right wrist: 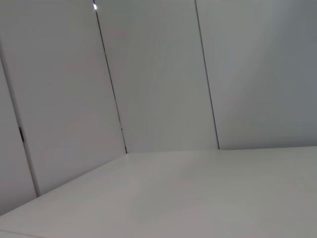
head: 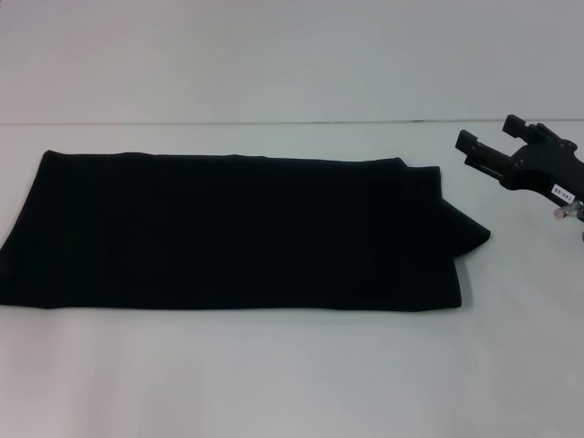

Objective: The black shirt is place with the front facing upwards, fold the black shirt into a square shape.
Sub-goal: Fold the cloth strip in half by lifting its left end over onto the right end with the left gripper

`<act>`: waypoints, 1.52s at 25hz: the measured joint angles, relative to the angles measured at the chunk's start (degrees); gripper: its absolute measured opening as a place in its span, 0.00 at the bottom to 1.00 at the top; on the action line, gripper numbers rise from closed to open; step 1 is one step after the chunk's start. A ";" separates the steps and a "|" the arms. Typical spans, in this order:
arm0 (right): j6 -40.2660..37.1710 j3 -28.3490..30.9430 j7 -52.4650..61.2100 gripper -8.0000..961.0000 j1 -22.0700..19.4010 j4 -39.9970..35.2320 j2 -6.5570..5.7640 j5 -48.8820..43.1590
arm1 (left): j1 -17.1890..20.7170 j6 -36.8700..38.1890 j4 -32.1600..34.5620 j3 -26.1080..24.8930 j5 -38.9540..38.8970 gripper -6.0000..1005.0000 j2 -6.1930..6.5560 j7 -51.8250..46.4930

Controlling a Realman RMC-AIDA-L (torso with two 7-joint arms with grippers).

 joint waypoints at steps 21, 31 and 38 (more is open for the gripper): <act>-0.03 0.31 -1.13 0.96 0.24 0.73 0.18 0.33 | -3.63 -2.19 -4.93 0.16 4.12 0.81 0.29 0.51; 0.47 0.53 -1.20 0.96 0.23 0.82 0.18 0.43 | -5.18 -0.10 -6.73 -0.55 0.46 0.76 0.86 3.07; 0.50 0.53 -1.20 0.96 0.23 0.82 0.18 0.44 | -4.68 -0.89 -7.12 -0.54 0.25 0.59 1.09 3.24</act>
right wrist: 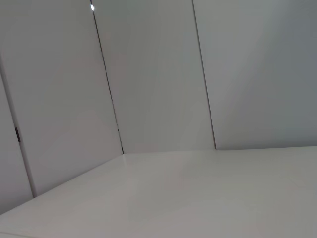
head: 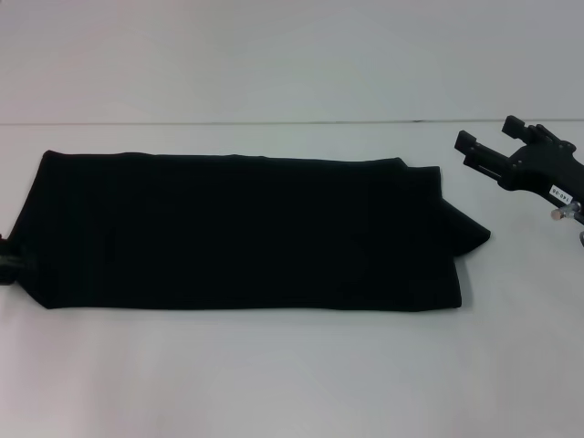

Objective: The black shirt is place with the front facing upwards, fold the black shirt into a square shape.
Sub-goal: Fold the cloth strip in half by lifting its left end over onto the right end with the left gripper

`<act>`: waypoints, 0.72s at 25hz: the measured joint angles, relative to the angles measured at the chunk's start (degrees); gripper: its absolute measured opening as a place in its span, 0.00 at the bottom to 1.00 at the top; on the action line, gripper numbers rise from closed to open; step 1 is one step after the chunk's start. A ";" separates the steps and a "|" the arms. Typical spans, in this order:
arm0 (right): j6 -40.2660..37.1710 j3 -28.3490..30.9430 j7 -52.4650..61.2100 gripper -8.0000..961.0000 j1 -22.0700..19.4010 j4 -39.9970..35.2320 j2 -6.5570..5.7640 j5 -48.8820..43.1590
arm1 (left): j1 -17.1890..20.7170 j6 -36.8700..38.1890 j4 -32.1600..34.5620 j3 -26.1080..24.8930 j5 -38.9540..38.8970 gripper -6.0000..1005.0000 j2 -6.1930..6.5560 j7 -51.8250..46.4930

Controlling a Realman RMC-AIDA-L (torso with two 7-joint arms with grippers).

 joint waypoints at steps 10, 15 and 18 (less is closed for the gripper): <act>-0.32 -0.20 0.39 0.96 0.00 -0.02 0.00 0.00 | 0.32 -2.32 -1.55 0.29 0.23 0.44 -0.03 0.59; -0.40 -0.14 0.41 0.96 -0.08 0.00 0.00 0.00 | -0.17 -3.00 -1.71 0.21 -0.05 0.42 0.01 1.25; -0.44 -0.05 0.43 0.95 -0.25 0.03 0.01 0.00 | -0.29 -3.13 -1.77 0.29 -0.08 0.39 -0.16 1.82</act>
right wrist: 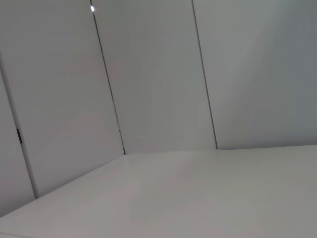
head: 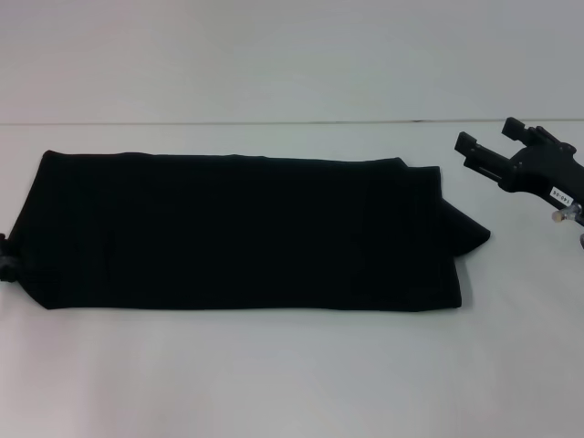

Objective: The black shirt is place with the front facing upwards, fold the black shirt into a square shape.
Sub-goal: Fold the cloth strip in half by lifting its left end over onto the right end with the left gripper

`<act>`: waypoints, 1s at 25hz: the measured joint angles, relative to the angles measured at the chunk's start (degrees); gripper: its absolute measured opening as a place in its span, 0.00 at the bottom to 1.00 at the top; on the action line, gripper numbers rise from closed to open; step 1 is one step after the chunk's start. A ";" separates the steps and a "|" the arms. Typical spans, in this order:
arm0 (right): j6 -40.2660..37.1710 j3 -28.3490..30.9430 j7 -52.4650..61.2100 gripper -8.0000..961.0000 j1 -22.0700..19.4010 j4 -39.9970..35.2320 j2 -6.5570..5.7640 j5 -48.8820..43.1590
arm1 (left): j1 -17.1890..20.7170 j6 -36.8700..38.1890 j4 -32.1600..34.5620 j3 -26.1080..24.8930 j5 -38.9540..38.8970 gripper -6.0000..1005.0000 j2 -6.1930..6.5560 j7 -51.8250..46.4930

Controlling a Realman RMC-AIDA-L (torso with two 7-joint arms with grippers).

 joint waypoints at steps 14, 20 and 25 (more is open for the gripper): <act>-0.85 0.23 0.10 0.95 -0.36 0.49 0.08 0.55 | 0.95 -1.72 -1.18 -0.60 -1.26 0.14 -0.25 3.02; -0.97 0.32 0.10 0.95 -1.13 0.56 -0.02 2.35 | 4.20 -0.65 -1.27 -5.76 -10.56 0.05 -0.37 10.19; -0.99 0.32 0.01 0.95 -1.87 0.25 -0.09 4.74 | 8.76 2.14 -1.79 -11.03 -19.75 0.05 -0.33 16.07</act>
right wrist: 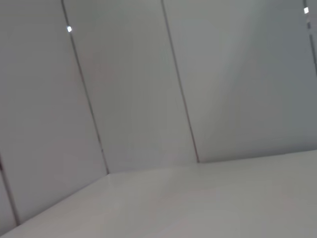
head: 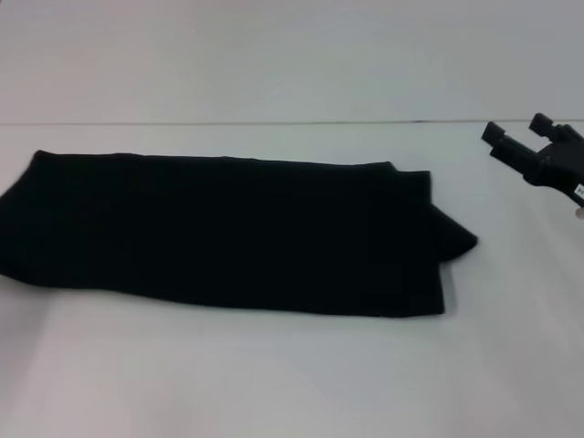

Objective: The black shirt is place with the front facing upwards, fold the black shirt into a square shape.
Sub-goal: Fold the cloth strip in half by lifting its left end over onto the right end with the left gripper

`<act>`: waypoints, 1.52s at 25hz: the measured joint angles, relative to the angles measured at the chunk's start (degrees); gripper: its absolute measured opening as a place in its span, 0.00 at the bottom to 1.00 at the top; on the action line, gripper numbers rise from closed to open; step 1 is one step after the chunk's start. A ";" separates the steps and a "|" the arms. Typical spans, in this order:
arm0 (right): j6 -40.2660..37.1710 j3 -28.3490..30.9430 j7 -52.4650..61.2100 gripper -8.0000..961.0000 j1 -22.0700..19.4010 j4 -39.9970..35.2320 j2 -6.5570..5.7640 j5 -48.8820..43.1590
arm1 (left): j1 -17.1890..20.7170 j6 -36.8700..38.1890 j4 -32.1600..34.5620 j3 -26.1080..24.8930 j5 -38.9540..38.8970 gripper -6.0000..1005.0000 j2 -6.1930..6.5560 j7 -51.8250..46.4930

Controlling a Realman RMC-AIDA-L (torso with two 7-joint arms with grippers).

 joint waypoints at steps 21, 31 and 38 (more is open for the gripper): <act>-0.39 -0.02 -0.44 0.95 -0.69 0.14 -0.01 0.55 | 2.96 4.64 -3.98 -4.56 -8.24 0.05 0.99 8.11; -2.57 3.06 -0.53 0.94 -3.50 -0.56 -0.18 0.53 | -3.60 15.05 -2.05 -4.46 -16.96 0.06 -2.13 9.73; -5.68 6.63 -0.53 0.94 -7.47 -0.92 -0.36 0.53 | -16.34 16.17 0.03 3.49 -17.49 0.08 -8.48 10.73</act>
